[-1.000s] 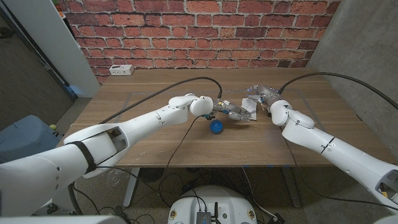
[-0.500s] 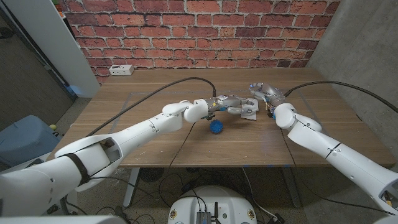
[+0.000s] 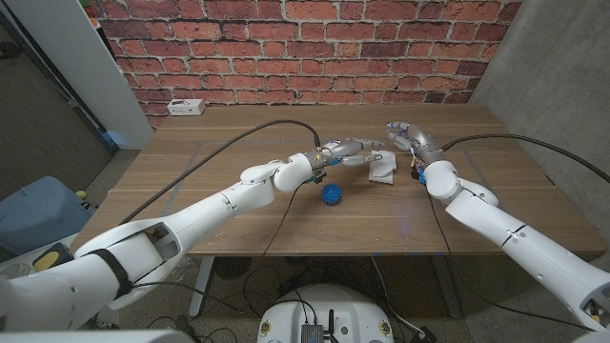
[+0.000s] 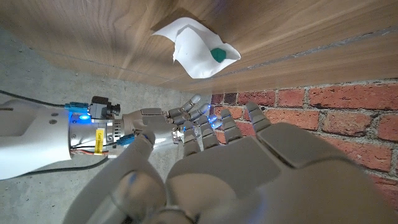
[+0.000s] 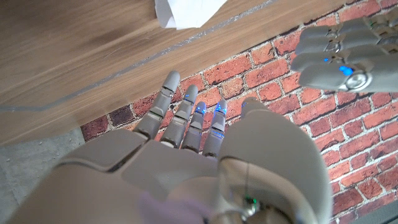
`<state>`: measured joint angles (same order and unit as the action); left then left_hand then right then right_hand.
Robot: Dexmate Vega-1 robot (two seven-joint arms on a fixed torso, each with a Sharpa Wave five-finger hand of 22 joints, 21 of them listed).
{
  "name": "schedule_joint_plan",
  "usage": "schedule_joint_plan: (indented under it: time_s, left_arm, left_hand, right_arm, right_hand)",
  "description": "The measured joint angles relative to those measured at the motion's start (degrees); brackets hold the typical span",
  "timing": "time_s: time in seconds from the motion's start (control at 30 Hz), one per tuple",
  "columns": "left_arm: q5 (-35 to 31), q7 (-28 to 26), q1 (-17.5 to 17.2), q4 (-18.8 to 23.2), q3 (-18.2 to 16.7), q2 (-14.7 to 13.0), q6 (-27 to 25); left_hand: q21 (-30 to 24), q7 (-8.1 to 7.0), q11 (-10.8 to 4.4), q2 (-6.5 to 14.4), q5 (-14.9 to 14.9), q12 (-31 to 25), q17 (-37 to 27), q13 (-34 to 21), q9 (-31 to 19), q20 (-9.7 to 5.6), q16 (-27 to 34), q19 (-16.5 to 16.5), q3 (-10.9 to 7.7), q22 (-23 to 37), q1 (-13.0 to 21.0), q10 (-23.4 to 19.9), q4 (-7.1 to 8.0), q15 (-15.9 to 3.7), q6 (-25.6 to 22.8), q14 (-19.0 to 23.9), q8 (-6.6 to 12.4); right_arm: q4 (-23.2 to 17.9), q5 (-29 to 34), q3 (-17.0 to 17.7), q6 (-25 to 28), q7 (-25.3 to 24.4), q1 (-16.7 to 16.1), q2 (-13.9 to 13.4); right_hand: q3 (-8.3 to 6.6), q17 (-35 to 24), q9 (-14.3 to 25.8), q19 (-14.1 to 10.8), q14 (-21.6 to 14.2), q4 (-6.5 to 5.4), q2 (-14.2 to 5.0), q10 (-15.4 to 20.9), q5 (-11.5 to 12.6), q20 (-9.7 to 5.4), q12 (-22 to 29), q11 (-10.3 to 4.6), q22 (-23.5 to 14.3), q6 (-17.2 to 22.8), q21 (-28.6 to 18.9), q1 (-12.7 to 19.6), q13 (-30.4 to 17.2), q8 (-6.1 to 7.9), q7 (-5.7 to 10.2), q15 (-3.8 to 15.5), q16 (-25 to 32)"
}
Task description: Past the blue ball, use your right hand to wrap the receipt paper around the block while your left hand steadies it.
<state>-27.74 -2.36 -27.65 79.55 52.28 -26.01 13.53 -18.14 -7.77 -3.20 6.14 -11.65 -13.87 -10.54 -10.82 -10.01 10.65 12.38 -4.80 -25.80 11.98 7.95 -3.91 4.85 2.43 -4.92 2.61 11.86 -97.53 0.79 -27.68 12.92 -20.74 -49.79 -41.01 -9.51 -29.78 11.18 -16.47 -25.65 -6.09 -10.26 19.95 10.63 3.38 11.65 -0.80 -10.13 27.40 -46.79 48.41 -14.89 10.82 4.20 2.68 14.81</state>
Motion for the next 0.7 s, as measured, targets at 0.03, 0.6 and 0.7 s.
schedule_joint_plan:
  time_s: [0.03,0.6,0.7]
  left_arm:
    - [0.0,0.0,-0.3,0.1,-0.4,0.0,0.0]
    - [12.7,-4.1,-6.2,0.7,-7.4,0.0,1.2]
    - [16.1,-4.0,-7.2,0.1,-8.9,0.3,2.0]
  left_hand:
    - [-0.1,0.23,0.12,0.0,0.0,0.0,0.0,0.0,0.0,-0.04,0.0,0.4,-0.02,0.0,0.0,-0.1,-0.3,-0.21,-0.2,0.2,0.0]
    - [-2.6,7.69,0.78,2.3,0.7,2.7,0.4,0.4,0.2,-12.44,-2.4,9.3,-4.09,-1.3,5.2,1.2,-3.32,-3.77,1.2,-0.6,-1.73]
    - [-1.5,7.33,0.82,2.3,0.9,3.1,0.4,0.4,0.2,-12.85,-2.7,8.0,-5.2,-1.4,5.2,3.1,-2.2,-3.96,3.2,-3.3,-2.08]
  right_arm:
    - [0.0,-0.3,0.0,-0.4,-0.1,0.0,0.0]
    - [5.3,-9.0,3.3,-13.0,0.3,-1.4,3.2]
    - [6.6,-11.0,3.7,-15.5,1.4,-1.5,3.8]
  right_hand:
    - [0.0,0.1,0.0,0.0,0.0,0.0,0.0,0.0,0.0,0.0,0.0,0.03,0.0,0.0,0.0,0.0,0.0,0.0,0.0,0.0,0.0]
    - [-1.25,2.9,0.0,2.5,6.2,0.77,2.46,-0.9,0.4,-4.95,-0.4,4.0,0.3,-2.4,2.3,-2.2,1.0,-0.26,-2.77,-0.33,-3.4]
    - [-0.58,3.6,0.0,2.5,7.1,0.1,1.92,-1.5,0.4,-5.04,-0.7,4.51,0.5,-4.1,2.9,-4.5,1.3,-0.51,-3.06,-0.51,-3.4]
